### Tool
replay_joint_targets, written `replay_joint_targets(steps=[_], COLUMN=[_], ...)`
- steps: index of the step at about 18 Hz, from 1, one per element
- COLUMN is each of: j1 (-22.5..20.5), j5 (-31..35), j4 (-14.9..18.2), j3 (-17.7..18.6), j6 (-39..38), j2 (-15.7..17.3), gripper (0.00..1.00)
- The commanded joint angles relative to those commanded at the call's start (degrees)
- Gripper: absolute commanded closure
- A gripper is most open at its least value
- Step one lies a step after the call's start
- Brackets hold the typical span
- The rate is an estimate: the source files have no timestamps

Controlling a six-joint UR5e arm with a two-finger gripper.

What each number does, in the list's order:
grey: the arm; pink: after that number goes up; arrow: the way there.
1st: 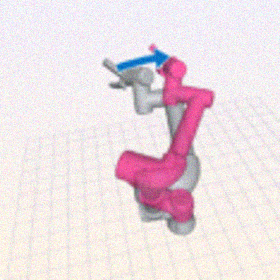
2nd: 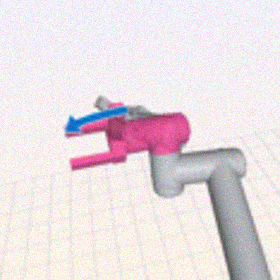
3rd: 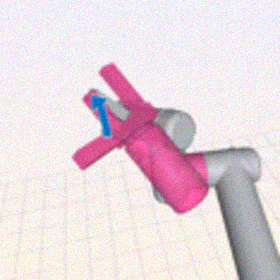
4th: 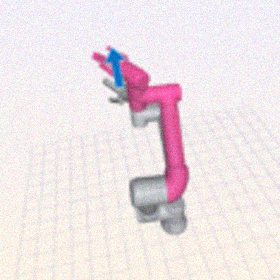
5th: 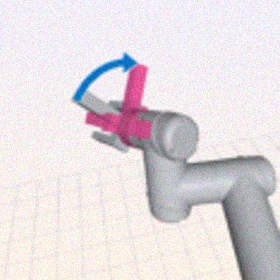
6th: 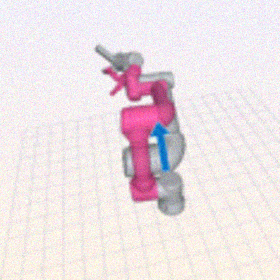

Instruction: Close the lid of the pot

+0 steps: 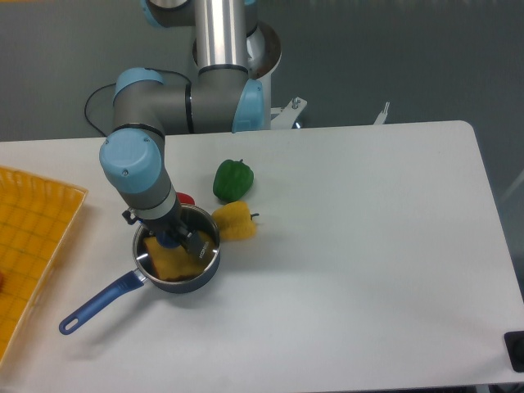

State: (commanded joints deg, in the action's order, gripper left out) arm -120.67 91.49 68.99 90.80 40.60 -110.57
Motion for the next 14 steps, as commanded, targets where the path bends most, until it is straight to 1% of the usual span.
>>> replay_joint_targets(steps=[2, 3, 6, 8, 10, 11, 13, 14], j1=[-0.09, -0.26, -0.87, -0.97, -1.32, -1.67, -2.72, -3.51], j5=[0.18, 0.09, 0.53, 2.8, 3.96, 4.22, 4.22, 4.22], j4=[0.09, 0.61, 2.8, 4.21, 4.31, 4.39, 5.44, 6.15], j3=[-1.75, -2.72, -3.96, -3.87, -4.13, -4.14, -3.61, -3.61], j6=[0.26, 0.35, 2.19, 8.05, 16.66, 19.75, 21.97, 22.06], j2=[0.0, 0.09, 0.96, 1.67, 1.85, 2.11, 4.47, 5.01], gripper=[0.0, 0.0, 0.0, 0.0, 0.0, 0.0, 0.0, 0.0])
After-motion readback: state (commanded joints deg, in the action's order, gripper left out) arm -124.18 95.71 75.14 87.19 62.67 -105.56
